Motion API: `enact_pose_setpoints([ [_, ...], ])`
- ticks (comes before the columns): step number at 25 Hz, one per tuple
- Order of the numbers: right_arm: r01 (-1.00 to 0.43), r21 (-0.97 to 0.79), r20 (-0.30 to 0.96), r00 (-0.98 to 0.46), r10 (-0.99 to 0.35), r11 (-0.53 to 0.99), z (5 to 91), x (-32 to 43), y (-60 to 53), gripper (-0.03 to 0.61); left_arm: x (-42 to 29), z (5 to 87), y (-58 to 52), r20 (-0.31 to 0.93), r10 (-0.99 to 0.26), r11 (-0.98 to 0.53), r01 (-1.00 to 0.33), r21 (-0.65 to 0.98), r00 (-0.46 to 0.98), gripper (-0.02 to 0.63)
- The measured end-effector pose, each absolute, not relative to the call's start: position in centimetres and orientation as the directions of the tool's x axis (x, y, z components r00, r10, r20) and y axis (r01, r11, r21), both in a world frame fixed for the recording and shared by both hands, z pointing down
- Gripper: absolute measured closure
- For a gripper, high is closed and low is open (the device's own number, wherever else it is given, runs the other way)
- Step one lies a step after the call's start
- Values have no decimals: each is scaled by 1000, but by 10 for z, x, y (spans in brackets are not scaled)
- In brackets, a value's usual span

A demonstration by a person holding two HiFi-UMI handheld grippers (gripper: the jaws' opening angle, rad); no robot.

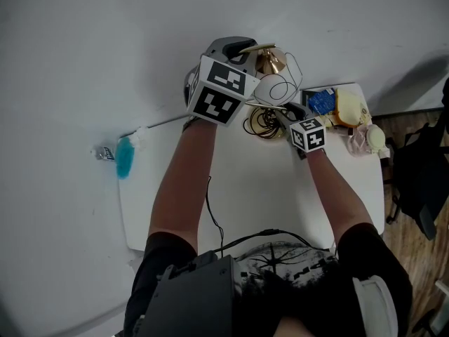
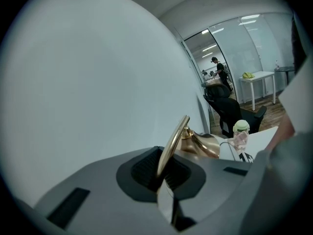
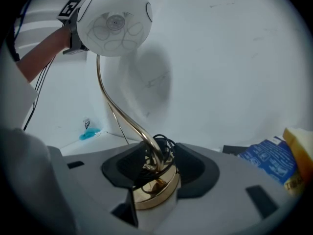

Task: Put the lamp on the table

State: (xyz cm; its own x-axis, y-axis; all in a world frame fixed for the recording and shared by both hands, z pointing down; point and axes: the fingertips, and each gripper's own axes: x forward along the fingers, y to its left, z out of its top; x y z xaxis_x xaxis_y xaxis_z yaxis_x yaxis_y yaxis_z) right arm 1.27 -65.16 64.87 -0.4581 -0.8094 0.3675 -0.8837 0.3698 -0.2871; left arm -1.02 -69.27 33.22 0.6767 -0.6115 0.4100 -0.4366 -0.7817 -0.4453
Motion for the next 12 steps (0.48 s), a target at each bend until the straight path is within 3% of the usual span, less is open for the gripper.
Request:
enact_pose_setpoints([
  [12,-906,-275,376,-408,-832,320,646,27,-631,397,-4,333,-675,417,-627,-752,-371,-545,658,598],
])
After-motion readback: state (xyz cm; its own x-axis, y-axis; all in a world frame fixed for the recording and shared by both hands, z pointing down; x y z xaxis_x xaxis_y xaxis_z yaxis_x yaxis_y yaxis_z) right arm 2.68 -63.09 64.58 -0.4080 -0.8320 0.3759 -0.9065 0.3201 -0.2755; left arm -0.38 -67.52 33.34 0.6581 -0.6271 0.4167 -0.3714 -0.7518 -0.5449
